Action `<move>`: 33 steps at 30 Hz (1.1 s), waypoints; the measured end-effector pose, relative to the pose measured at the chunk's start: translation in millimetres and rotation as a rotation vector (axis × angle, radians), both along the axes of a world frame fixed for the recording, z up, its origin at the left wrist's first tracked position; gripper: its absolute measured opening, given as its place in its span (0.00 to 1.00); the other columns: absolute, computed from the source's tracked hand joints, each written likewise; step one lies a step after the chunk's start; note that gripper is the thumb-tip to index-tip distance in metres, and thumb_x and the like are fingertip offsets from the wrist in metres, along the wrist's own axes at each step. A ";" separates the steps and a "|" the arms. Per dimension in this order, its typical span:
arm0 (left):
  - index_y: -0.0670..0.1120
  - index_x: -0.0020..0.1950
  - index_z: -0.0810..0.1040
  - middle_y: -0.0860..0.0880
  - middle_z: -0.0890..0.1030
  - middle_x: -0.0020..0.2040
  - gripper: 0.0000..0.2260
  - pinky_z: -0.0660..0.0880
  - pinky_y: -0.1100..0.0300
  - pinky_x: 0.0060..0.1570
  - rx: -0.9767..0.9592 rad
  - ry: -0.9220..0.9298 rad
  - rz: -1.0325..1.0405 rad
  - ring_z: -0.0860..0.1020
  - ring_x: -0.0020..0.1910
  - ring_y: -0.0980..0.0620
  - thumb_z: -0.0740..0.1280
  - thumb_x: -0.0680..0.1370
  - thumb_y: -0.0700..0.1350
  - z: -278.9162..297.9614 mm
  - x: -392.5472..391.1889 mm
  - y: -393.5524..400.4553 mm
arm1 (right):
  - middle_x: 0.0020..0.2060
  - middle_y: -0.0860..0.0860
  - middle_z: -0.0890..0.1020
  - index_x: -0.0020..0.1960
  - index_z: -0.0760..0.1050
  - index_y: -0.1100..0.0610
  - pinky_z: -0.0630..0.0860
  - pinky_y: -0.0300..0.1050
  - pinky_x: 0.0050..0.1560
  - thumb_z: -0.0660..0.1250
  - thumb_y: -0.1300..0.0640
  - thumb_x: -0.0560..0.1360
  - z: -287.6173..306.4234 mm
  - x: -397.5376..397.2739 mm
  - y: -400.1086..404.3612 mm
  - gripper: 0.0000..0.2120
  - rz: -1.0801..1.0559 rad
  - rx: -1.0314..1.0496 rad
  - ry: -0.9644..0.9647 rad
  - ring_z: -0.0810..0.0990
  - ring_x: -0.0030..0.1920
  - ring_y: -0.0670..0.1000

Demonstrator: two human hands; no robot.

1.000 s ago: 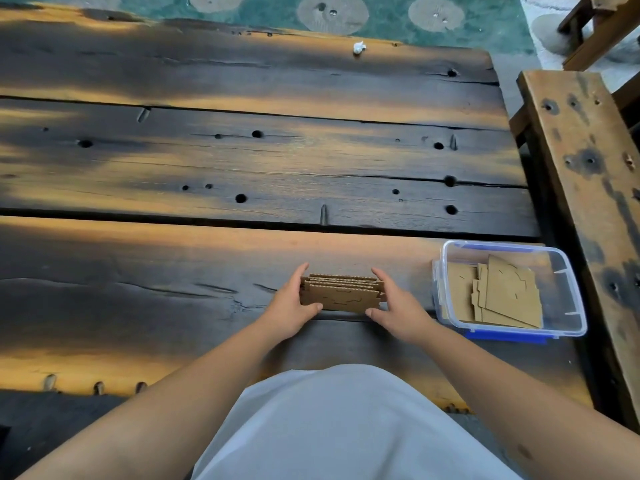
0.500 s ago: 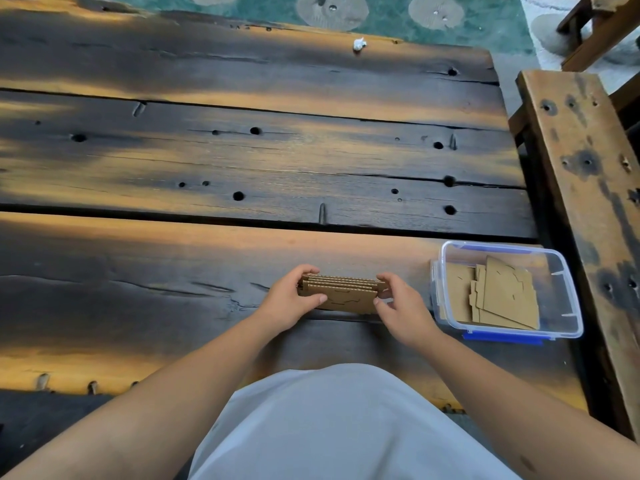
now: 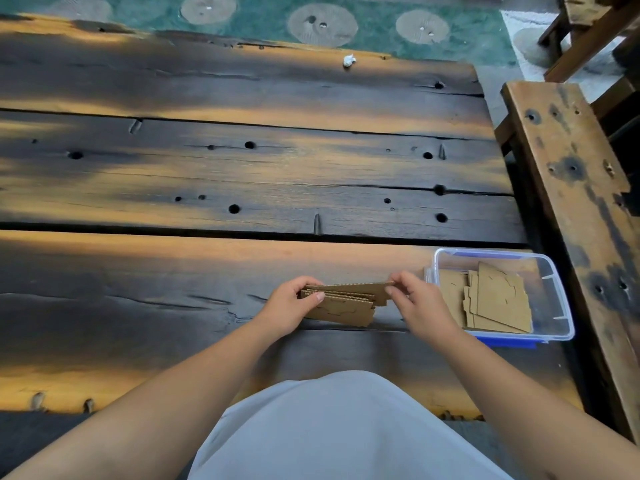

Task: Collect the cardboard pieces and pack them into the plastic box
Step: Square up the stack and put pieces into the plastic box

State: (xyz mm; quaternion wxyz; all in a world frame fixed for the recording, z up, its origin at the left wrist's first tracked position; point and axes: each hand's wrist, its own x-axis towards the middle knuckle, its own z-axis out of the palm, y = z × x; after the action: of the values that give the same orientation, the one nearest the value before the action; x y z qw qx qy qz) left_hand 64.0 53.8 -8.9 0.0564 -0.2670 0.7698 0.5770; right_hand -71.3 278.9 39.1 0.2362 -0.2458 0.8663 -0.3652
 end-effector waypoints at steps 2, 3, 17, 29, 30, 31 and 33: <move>0.59 0.44 0.78 0.60 0.80 0.38 0.06 0.70 0.70 0.40 -0.004 0.014 -0.005 0.75 0.37 0.66 0.69 0.77 0.47 -0.2 -0.1 0.4 | 0.36 0.47 0.79 0.44 0.73 0.47 0.72 0.39 0.38 0.65 0.60 0.78 13.8 -8.1 2.1 0.08 -0.048 -0.076 -0.002 0.73 0.34 0.43; 0.58 0.44 0.78 0.59 0.79 0.38 0.06 0.70 0.67 0.40 -0.003 0.017 -0.006 0.74 0.35 0.66 0.69 0.77 0.47 -1.1 0.1 0.7 | 0.37 0.47 0.79 0.44 0.73 0.48 0.74 0.38 0.41 0.65 0.62 0.78 20.8 -12.6 2.5 0.09 -0.101 -0.142 -0.038 0.75 0.37 0.44; 0.64 0.44 0.79 0.62 0.81 0.39 0.06 0.71 0.64 0.42 0.011 -0.013 0.005 0.77 0.40 0.62 0.69 0.76 0.51 -3.5 4.4 2.2 | 0.49 0.49 0.79 0.51 0.72 0.43 0.78 0.41 0.31 0.56 0.64 0.80 20.3 -22.4 -29.3 0.15 -0.753 -0.472 -0.490 0.81 0.49 0.50; 0.56 0.53 0.76 0.53 0.83 0.47 0.07 0.76 0.58 0.51 0.073 -0.048 0.053 0.80 0.48 0.52 0.70 0.76 0.49 -7.3 7.6 4.4 | 0.46 0.53 0.77 0.48 0.72 0.52 0.66 0.32 0.19 0.59 0.68 0.77 -9.0 -42.4 -31.9 0.11 -0.742 -0.020 -0.759 0.73 0.37 0.47; 0.55 0.58 0.73 0.52 0.83 0.50 0.13 0.75 0.57 0.54 0.091 -0.061 0.081 0.80 0.51 0.51 0.71 0.76 0.49 -6.8 7.3 5.1 | 0.46 0.53 0.77 0.47 0.73 0.52 0.65 0.32 0.19 0.60 0.67 0.77 -11.4 -41.5 -31.8 0.11 -0.696 0.052 -0.770 0.73 0.38 0.47; 0.55 0.65 0.69 0.51 0.83 0.51 0.20 0.73 0.57 0.57 0.119 -0.061 0.101 0.80 0.52 0.51 0.71 0.76 0.49 -6.0 7.1 5.7 | 0.46 0.52 0.77 0.46 0.73 0.52 0.65 0.32 0.19 0.60 0.66 0.77 -13.6 -40.5 -32.0 0.10 -0.662 0.111 -0.767 0.73 0.39 0.47; 0.59 0.74 0.59 0.49 0.82 0.51 0.31 0.72 0.62 0.56 0.148 -0.033 0.088 0.80 0.52 0.52 0.70 0.76 0.49 -3.6 7.6 6.7 | 0.45 0.51 0.77 0.45 0.73 0.52 0.65 0.32 0.19 0.62 0.65 0.78 -17.7 -40.3 -33.9 0.09 -0.625 0.184 -0.757 0.73 0.39 0.47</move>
State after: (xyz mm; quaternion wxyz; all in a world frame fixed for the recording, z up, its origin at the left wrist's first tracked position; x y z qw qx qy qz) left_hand 71.6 60.6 -12.4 0.0635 -0.3052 0.7116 0.6297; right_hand -111.5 244.9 21.4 0.4342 0.1971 0.7805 -0.4043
